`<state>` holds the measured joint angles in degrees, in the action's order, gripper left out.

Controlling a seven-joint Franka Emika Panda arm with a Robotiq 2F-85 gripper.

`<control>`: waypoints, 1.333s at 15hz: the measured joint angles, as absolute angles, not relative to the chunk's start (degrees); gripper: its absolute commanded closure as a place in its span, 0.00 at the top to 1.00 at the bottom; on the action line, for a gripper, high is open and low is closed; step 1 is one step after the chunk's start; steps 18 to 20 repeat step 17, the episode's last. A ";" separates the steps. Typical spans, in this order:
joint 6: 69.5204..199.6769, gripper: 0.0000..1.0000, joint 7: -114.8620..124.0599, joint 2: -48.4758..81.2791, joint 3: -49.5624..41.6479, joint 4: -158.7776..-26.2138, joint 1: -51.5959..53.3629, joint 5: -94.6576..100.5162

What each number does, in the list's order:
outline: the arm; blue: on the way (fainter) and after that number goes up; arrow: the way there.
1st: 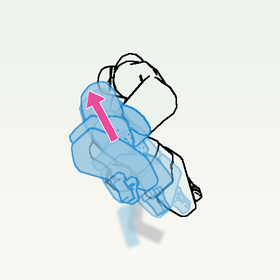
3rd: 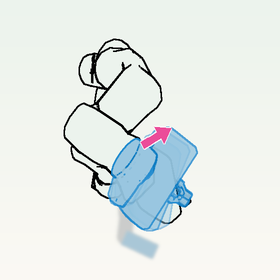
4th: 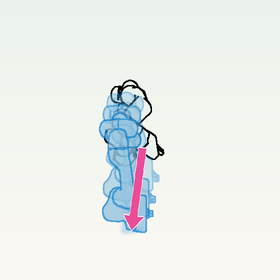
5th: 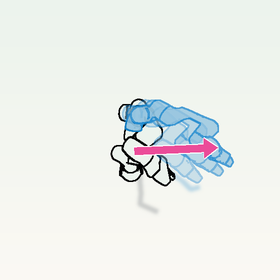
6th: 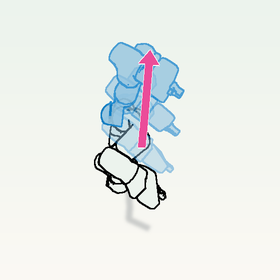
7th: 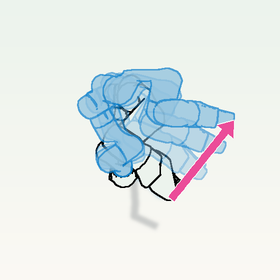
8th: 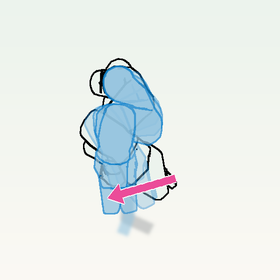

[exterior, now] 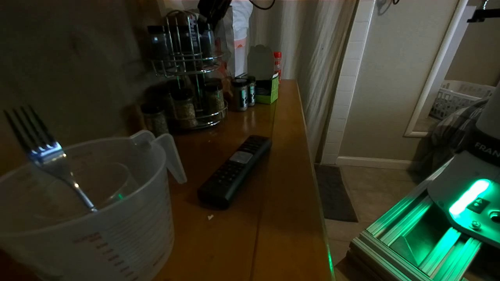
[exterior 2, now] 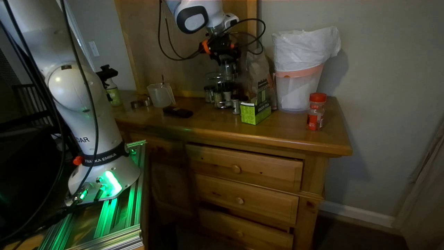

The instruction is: Pick up one container with a black lid and put it on the seasoning rack

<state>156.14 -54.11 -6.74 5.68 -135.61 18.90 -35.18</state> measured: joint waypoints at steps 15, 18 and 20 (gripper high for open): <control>140.91 1.00 -32.70 -37.42 7.81 -154.97 20.93 -17.24; 137.46 1.00 -31.27 -41.39 7.96 -157.16 21.93 -14.16; 137.46 1.00 -31.27 -41.39 7.96 -157.16 21.93 -14.16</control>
